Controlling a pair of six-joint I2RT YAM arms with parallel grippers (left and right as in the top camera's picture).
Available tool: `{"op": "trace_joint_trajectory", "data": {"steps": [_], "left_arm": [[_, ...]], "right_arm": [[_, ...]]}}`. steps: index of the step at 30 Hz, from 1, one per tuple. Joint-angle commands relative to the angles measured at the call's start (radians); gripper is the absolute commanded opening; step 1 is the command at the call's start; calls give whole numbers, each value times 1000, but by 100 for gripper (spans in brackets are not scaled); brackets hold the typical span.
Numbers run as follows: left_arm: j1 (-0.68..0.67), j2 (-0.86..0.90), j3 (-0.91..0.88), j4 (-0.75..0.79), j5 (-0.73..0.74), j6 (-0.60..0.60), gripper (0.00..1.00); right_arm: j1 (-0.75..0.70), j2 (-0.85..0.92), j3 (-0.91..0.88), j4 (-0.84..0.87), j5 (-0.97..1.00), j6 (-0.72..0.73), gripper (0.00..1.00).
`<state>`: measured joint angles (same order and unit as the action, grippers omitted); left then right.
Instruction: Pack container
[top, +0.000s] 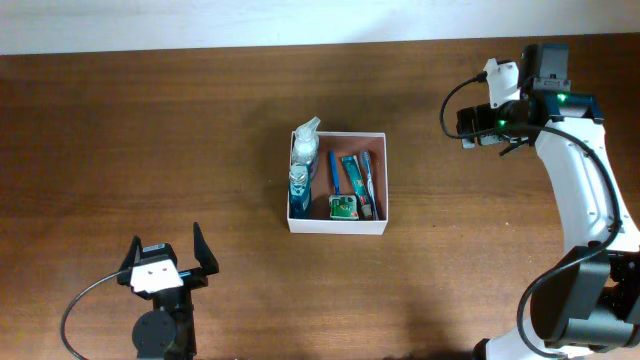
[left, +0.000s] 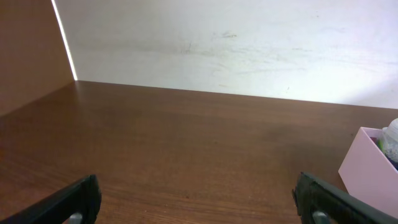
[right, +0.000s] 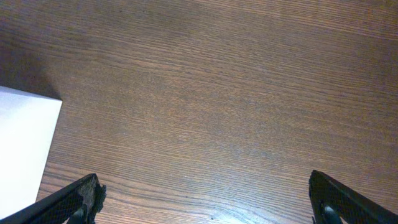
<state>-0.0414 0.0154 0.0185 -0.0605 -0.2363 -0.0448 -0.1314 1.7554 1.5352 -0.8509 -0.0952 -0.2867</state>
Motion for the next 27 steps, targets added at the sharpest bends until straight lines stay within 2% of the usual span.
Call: {"op": "trace_joint_trajectory", "data": {"steps": [1,14,23,27], "left_arm": [[5,-10,-10,0,11,16,99],[5,-10,-10,0,11,16,100],[5,-10,-10,0,11,16,99],[5,-10,-10,-1,11,16,99]], "right_arm": [[-6,-58,12,2,2,11,98],[66,-653,12,3,2,11,98],[132,-943,8,-89,1,12,98],[132,-1063,-65,-106,-6,12,98]]}}
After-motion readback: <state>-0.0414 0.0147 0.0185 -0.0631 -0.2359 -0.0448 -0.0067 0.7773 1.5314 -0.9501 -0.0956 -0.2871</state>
